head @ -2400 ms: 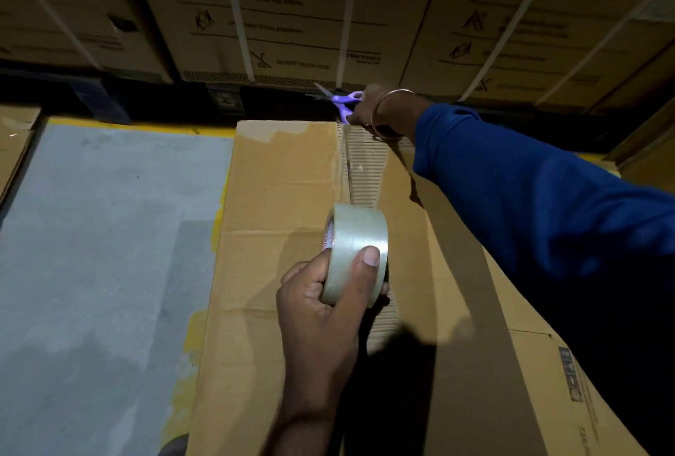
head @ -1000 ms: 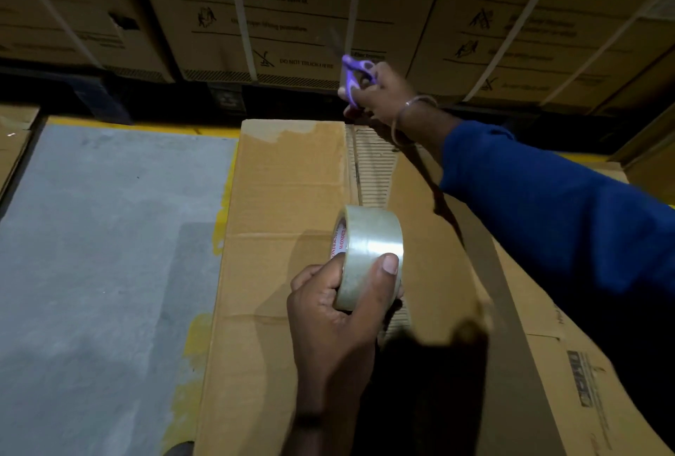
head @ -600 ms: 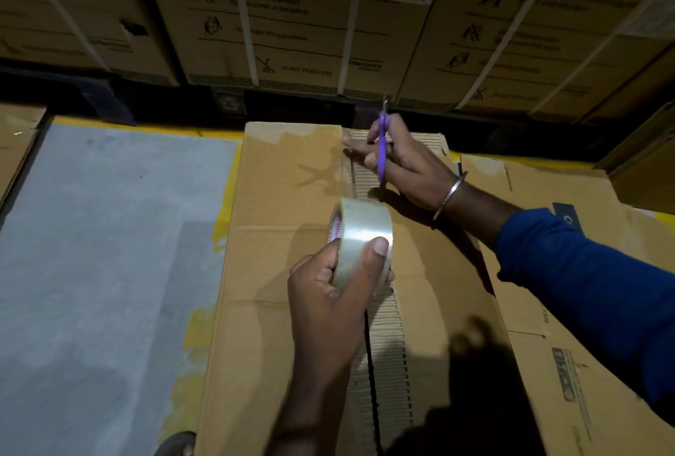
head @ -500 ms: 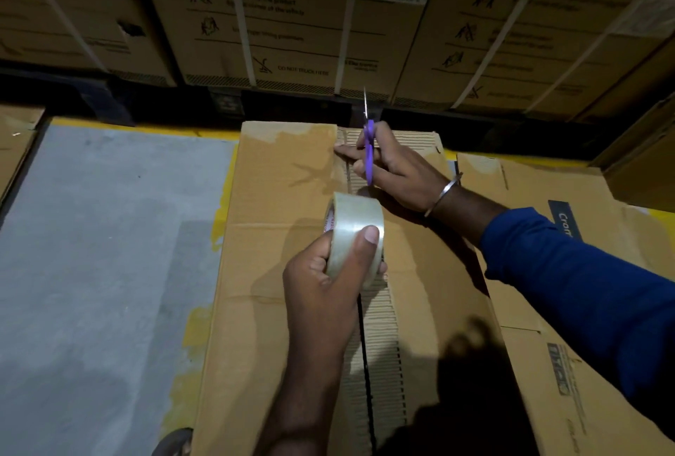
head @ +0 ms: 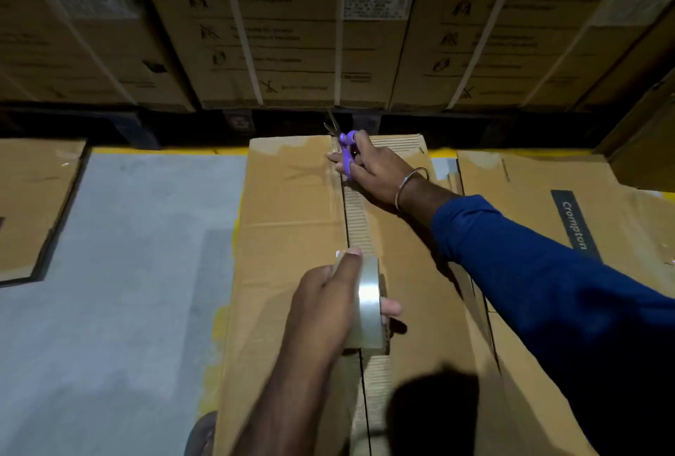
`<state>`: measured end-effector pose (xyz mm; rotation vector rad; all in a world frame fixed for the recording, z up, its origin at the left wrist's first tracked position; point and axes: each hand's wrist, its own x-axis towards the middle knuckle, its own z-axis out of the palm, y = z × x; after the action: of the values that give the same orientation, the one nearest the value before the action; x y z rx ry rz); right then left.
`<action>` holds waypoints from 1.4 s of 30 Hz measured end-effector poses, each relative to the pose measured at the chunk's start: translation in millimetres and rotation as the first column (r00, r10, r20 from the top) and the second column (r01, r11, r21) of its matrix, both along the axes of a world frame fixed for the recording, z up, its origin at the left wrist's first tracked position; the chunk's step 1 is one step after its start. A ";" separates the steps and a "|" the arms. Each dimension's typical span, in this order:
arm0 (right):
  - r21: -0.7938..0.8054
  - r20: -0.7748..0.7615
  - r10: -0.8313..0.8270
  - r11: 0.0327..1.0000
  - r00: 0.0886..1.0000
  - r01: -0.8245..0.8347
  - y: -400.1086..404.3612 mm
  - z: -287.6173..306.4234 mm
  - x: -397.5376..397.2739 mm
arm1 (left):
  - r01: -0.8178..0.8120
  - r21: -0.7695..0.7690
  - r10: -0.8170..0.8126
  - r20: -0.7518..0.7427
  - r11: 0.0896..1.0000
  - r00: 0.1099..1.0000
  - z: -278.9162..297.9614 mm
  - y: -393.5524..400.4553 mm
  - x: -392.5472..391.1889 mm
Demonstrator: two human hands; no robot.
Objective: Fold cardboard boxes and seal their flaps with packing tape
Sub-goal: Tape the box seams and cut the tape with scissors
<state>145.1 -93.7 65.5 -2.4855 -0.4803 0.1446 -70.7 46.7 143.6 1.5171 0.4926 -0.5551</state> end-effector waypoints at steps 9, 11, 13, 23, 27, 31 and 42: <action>-0.062 -0.025 0.228 0.971 0.973 -0.229 -31.2 22.1 -61.7 | 0.050 0.091 -0.050 -0.002 0.995 0.999 -3.3 -2.8 9.3; -0.071 -0.034 0.253 0.964 0.967 -0.255 -38.2 21.4 -74.1 | 0.059 0.097 -0.057 -0.028 0.994 0.998 -1.2 -1.9 15.9; -0.051 -0.021 0.237 0.970 0.971 -0.237 -38.2 21.6 -74.5 | 0.080 0.100 -0.077 -0.038 0.992 0.996 0.7 -2.6 21.1; -0.013 -0.062 0.204 0.979 0.977 -0.205 -17.6 1.3 -69.6 | 0.073 0.130 -0.069 -0.031 0.989 0.997 -5.4 -5.9 20.2; -0.041 -0.045 0.134 0.990 0.990 -0.136 -11.4 2.6 -73.8 | 0.060 0.150 -0.059 -0.006 0.987 0.998 -1.7 -8.6 -6.0; -0.082 -0.110 0.090 0.992 0.990 -0.099 -6.6 10.0 -73.9 | 0.059 -0.068 -0.071 -0.188 0.996 0.980 19.6 -7.8 -62.8; -0.036 -0.244 0.200 0.976 0.949 -0.215 -9.7 50.1 -157.0 | 0.058 0.040 -0.053 -0.108 0.998 0.993 21.7 -4.0 -136.6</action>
<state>-11.9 -103.5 115.6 -2.4301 -0.6404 0.5446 -207.3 42.7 165.3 1.5516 0.5492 -0.6751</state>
